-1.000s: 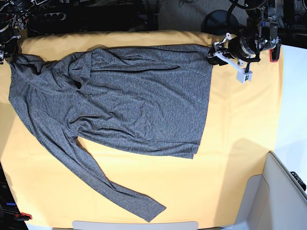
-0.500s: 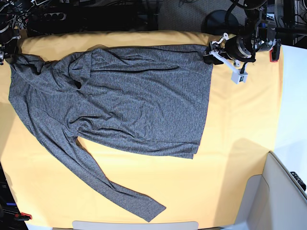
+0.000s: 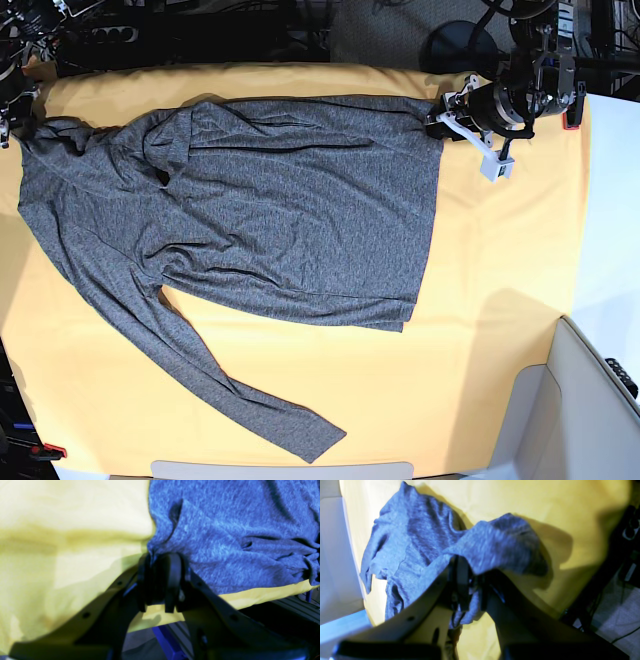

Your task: Fold the T-shirt properly

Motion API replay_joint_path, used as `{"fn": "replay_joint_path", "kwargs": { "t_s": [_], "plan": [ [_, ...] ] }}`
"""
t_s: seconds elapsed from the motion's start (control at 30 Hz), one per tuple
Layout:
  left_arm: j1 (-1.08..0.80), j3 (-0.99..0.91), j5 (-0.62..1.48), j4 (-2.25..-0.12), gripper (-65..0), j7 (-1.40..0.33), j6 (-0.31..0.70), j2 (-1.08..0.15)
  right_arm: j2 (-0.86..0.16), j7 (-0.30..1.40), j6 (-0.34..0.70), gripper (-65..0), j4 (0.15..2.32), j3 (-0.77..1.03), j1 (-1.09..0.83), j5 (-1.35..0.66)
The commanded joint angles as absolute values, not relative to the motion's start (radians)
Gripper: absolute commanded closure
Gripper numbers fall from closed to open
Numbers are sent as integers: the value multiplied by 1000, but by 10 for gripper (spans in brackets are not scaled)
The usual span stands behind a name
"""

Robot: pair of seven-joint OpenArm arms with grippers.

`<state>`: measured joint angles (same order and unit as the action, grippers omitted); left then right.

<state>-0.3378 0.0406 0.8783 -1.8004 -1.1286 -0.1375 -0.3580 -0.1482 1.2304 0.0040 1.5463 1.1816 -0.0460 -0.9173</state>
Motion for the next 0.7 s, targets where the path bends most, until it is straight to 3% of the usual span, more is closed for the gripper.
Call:
{"fn": "replay_joint_path", "kwargs": {
  "t_s": [0.0, 0.23, 0.67],
  "plan": [
    [-349, 54, 851, -1784, -91, -1170, -150, -357, -170, 1224, 12, -43, 1561, 1182, -36, -921],
    [-351, 54, 851, -1784, -91, -1170, -150, -371, -213, 1224, 13, -43, 1564, 1181, -7, -819],
    [-375, 19, 851, -1782, -76, -1170, -150, -424, -300, 1224, 12, -44, 1560, 1181, -7, -811]
  ]
}}
